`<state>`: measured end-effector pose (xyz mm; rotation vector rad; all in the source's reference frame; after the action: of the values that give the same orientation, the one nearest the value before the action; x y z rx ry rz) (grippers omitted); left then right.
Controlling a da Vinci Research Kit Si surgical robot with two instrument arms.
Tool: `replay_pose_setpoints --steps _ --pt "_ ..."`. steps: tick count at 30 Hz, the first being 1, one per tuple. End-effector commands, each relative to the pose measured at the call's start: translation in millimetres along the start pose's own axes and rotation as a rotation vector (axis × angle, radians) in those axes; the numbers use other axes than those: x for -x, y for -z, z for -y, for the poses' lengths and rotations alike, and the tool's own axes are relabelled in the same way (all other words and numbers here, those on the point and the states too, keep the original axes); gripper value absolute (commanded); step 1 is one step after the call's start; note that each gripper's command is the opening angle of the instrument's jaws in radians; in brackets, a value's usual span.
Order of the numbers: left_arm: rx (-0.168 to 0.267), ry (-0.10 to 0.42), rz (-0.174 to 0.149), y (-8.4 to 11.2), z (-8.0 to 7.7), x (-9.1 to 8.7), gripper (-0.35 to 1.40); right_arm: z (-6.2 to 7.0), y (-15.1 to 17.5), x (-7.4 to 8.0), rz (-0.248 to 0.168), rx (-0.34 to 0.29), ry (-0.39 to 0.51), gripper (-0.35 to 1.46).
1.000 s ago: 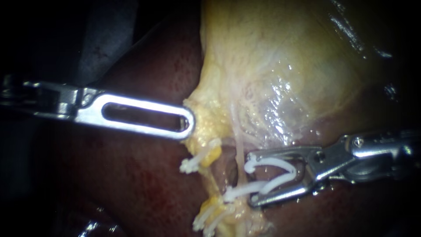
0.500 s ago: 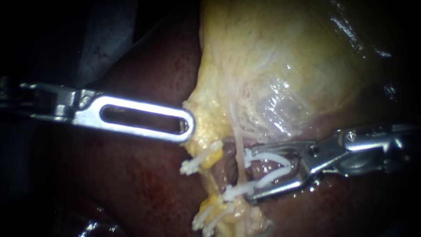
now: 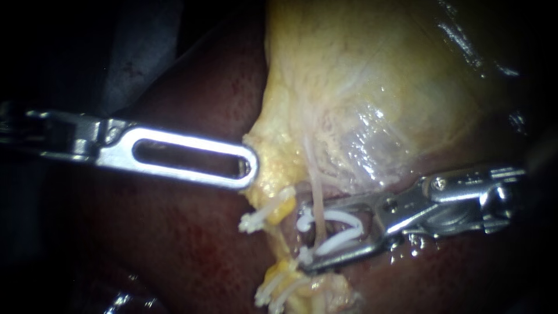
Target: Clipping second clip right tube
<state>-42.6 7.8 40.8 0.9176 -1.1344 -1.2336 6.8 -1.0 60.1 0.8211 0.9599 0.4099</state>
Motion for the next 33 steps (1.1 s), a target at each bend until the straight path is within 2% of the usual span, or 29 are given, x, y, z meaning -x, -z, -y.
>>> replay_pose_setpoints --steps 1,9,19,33 --pt "-0.001 0.000 -0.001 0.0 0.0 0.0 -0.35 0.0 0.1 -0.1 0.000 0.000 -0.007 0.48" --pt "-0.001 0.000 -0.001 0.0 -0.1 0.0 -0.35 0.5 -0.1 -0.3 -0.002 -0.007 -0.066 0.43" --pt "-0.001 0.000 -0.001 0.0 -0.1 0.0 -0.35 0.7 0.4 -1.2 -0.002 -0.012 -0.082 0.39" --pt "-0.001 0.000 -0.001 0.0 -0.2 0.1 -0.35 0.6 0.6 -1.0 -0.001 -0.016 -0.139 0.33"
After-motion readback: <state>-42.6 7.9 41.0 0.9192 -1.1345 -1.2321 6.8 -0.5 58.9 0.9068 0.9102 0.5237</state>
